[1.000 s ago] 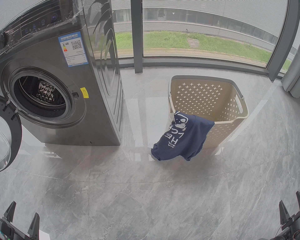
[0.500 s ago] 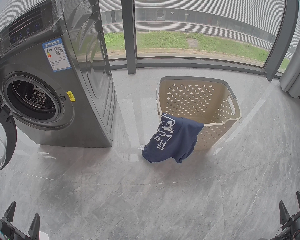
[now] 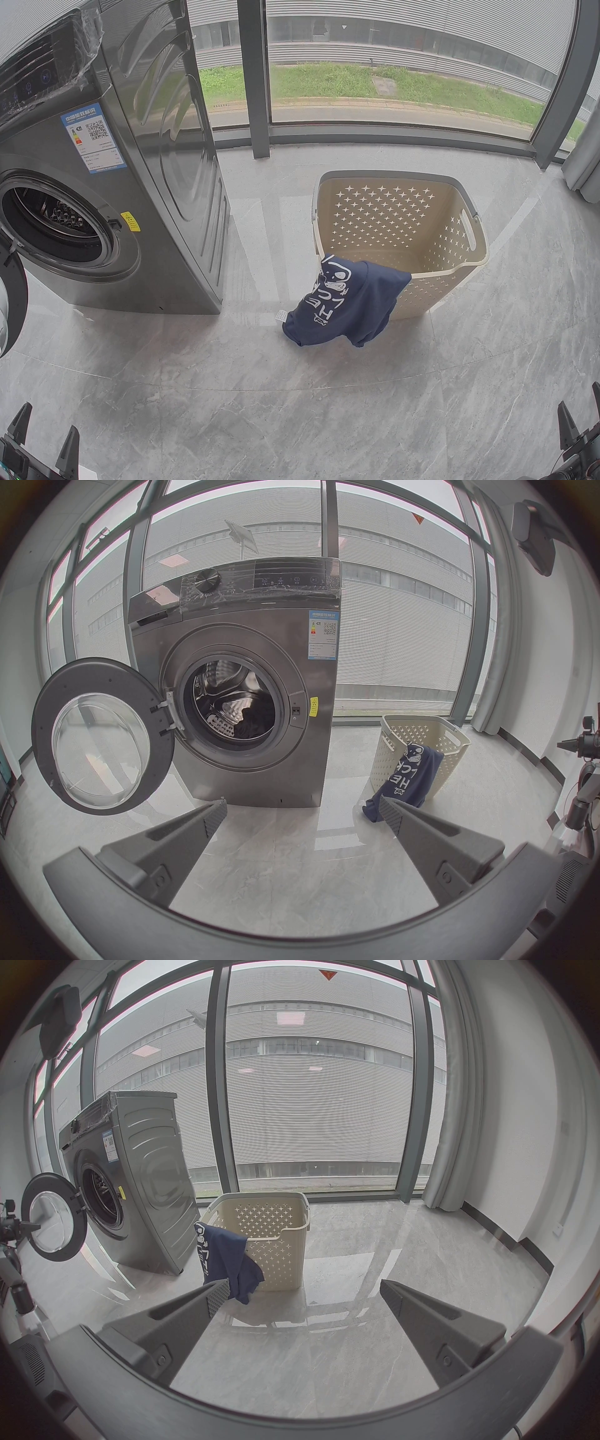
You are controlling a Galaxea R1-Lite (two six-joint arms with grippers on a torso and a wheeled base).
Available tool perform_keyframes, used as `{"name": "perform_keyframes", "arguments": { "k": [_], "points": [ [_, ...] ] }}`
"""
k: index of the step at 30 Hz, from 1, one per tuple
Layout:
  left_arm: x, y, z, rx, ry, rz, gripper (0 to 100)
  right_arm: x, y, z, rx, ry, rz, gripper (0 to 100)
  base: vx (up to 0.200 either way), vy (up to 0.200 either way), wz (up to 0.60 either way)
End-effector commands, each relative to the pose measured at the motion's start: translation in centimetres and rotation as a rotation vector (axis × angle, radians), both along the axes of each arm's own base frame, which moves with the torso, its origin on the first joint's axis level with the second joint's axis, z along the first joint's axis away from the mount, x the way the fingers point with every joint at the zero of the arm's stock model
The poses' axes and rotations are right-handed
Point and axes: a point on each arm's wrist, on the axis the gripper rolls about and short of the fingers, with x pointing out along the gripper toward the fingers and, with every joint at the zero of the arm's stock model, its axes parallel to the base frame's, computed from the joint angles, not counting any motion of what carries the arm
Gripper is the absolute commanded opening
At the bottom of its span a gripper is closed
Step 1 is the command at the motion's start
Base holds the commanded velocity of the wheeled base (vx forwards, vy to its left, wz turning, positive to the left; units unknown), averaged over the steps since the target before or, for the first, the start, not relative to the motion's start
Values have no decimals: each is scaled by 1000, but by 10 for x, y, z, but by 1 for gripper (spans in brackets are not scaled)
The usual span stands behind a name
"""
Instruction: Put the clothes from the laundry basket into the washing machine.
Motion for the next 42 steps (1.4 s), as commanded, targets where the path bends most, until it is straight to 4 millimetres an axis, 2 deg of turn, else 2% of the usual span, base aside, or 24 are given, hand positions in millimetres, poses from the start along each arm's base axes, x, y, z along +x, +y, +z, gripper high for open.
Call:
{"name": "perform_keyframes", "arguments": {
  "k": [1,6,18,24,35,38,39,42],
  "points": [
    [0,0,-5,0,3,2,100,0,0,-5,-3,0,2,100,0,-200,0],
    [0,0,-5,-3,3,0,100,0,0,-5,-3,0,2,100,0,-200,0],
    [0,0,-5,0,3,-3,100,0,0,-5,-3,0,2,100,0,0,0],
    [0,0,-5,-1,3,-5,100,0,0,-5,-5,0,2,100,200,0,0],
    [0,0,-5,-3,3,-5,100,0,1,-4,1,-3,28,100,0,0,0],
    [0,0,-5,-3,3,-5,100,-3,1,7,-4,-62,34,100,0,0,0],
    [0,0,-5,-4,3,-5,100,-9,1,25,-4,-121,41,100,0,0,0],
    [0,0,-5,-3,3,-5,100,-11,1,38,-6,-94,45,100,0,0,0]
  ]
}}
